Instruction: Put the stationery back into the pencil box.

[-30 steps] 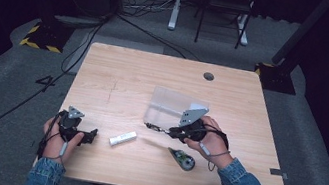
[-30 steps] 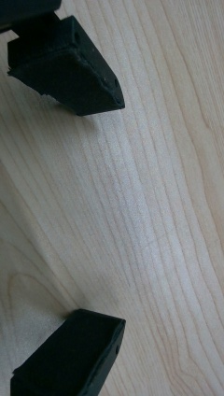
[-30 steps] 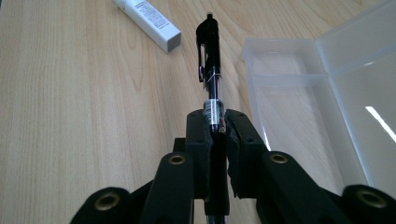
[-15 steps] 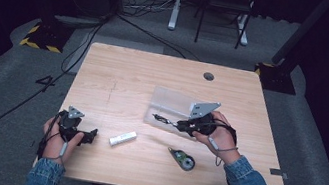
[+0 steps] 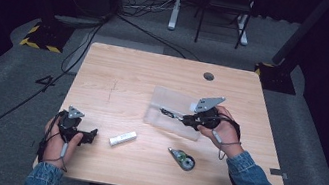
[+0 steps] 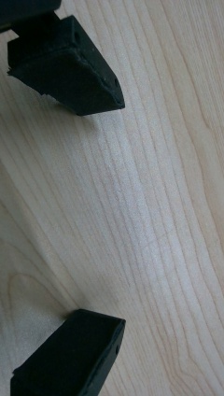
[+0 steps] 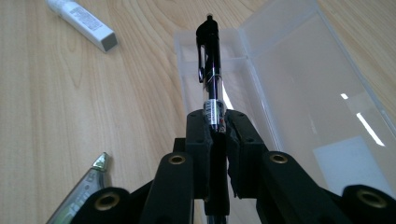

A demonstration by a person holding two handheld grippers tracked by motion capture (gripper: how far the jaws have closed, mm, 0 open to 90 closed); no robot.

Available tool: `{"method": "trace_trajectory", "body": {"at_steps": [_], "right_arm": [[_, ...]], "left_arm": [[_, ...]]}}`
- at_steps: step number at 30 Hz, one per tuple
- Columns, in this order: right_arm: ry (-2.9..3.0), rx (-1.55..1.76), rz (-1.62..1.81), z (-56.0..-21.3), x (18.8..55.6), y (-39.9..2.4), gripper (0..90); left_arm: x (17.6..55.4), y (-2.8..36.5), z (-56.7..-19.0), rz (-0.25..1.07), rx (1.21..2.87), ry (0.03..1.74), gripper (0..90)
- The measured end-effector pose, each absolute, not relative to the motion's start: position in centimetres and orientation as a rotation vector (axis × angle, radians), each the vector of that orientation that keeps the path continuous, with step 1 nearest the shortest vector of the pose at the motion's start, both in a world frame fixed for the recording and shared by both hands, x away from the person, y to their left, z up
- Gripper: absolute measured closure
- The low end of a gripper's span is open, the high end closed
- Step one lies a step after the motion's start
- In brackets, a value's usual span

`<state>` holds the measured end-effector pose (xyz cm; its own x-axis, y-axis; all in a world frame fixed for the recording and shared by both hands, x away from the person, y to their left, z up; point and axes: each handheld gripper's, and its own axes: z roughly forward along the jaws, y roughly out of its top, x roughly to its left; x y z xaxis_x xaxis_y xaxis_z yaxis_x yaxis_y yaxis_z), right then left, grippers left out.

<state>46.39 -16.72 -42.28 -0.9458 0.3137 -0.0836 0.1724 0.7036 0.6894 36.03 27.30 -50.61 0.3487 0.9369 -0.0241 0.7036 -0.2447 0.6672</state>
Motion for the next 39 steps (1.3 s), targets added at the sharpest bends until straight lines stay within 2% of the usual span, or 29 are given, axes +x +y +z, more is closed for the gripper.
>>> {"method": "trace_trajectory", "body": {"at_steps": [16,39], "right_arm": [[2.738,0.407,0.981,-44.2,48.4,-16.7,80.3],[2.737,0.358,0.821,-46.0,49.1,-16.1,80.1]], "left_arm": [[36.0,27.3,-50.6,0.517,2.033,1.422,0.7],[36.0,27.3,-50.6,0.517,2.033,1.421,0.6]]}}
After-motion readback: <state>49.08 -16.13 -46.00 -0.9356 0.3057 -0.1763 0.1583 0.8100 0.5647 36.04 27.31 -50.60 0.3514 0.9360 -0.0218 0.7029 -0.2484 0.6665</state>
